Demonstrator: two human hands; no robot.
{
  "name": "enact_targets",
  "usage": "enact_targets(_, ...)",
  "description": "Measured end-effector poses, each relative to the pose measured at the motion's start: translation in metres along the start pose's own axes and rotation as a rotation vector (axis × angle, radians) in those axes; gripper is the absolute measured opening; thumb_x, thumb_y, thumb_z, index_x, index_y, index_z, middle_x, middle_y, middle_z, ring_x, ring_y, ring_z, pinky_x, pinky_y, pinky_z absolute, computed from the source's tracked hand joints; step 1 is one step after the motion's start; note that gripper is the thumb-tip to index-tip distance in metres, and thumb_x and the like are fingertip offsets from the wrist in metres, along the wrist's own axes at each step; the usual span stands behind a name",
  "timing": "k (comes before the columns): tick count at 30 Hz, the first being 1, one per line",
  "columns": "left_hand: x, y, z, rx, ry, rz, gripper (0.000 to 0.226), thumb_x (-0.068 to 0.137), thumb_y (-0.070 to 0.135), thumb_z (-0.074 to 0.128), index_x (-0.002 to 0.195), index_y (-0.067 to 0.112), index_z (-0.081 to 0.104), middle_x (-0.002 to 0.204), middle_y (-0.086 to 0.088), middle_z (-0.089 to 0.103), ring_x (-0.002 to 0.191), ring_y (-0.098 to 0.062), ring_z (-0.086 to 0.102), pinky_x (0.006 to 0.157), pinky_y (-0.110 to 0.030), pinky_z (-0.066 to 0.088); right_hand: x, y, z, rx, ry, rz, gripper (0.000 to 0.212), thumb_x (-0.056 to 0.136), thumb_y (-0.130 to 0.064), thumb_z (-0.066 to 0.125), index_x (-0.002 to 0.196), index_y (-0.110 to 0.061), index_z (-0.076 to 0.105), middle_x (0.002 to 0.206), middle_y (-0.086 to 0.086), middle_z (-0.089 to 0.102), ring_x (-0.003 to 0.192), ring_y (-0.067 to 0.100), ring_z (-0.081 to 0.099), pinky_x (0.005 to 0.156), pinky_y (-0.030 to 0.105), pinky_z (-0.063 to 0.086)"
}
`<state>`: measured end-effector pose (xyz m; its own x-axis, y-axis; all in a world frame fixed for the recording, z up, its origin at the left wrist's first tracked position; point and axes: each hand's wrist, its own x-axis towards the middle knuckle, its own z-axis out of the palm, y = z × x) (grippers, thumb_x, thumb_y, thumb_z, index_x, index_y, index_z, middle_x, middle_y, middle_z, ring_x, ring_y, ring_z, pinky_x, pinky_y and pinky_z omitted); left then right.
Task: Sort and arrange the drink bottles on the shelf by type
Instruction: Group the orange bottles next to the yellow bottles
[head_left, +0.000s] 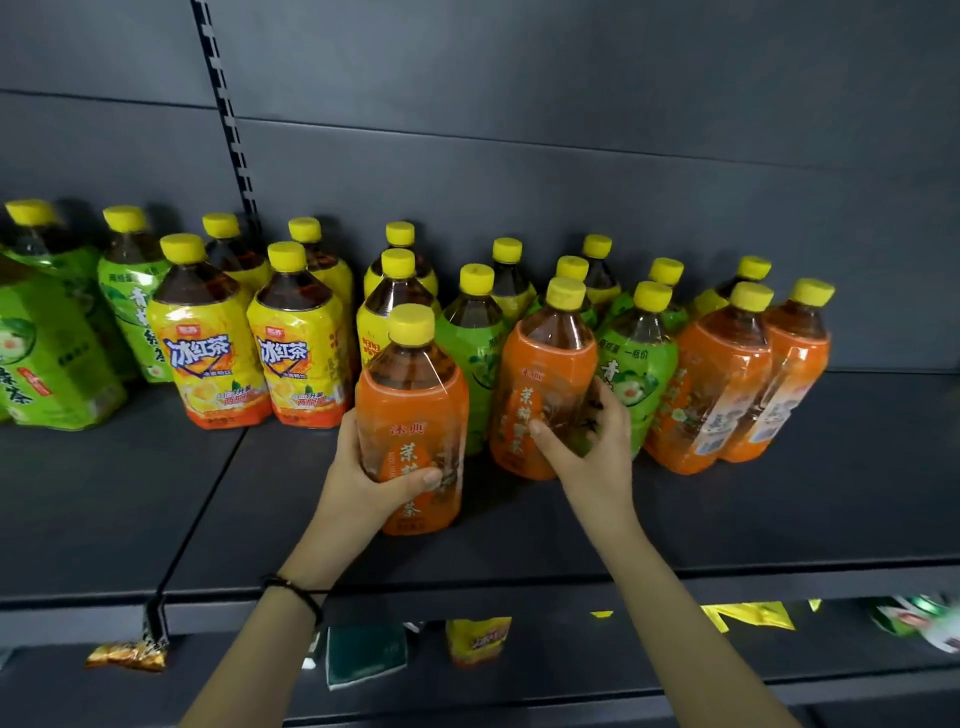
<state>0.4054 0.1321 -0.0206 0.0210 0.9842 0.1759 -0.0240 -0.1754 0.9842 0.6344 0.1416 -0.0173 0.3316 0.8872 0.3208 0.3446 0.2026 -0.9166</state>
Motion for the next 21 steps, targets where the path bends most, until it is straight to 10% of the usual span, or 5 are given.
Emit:
enact_targets(10, -0.024, 0.003, 0.008, 0.020, 0.142, 0.008, 0.082, 0.040, 0.048, 0.083, 0.110, 0.054, 0.041, 0.111, 0.016, 0.063, 0.099, 0.000, 0.064, 0.076, -0.022, 0.052, 0.011, -0.012, 0.012, -0.062, 0.020, 0.033, 0.099, 0.065, -0.050, 0.082, 0.143, -0.022, 0.029, 0.142, 0.001, 0.023, 0.137, 0.022, 0.021, 0.111, 0.048, 0.033)
enact_targets(21, -0.055, 0.009, -0.009, 0.003, 0.282, 0.049, 0.082, 0.045, 0.038, 0.086, 0.117, 0.039, 0.047, 0.111, 0.008, 0.067, 0.101, -0.008, 0.066, 0.074, -0.024, 0.056, -0.013, -0.014, -0.006, 0.182, -0.177, 0.033, 0.098, 0.048, -0.058, 0.085, 0.134, -0.036, 0.045, 0.128, -0.009, 0.057, 0.116, 0.013, 0.057, 0.099, 0.046, 0.050)
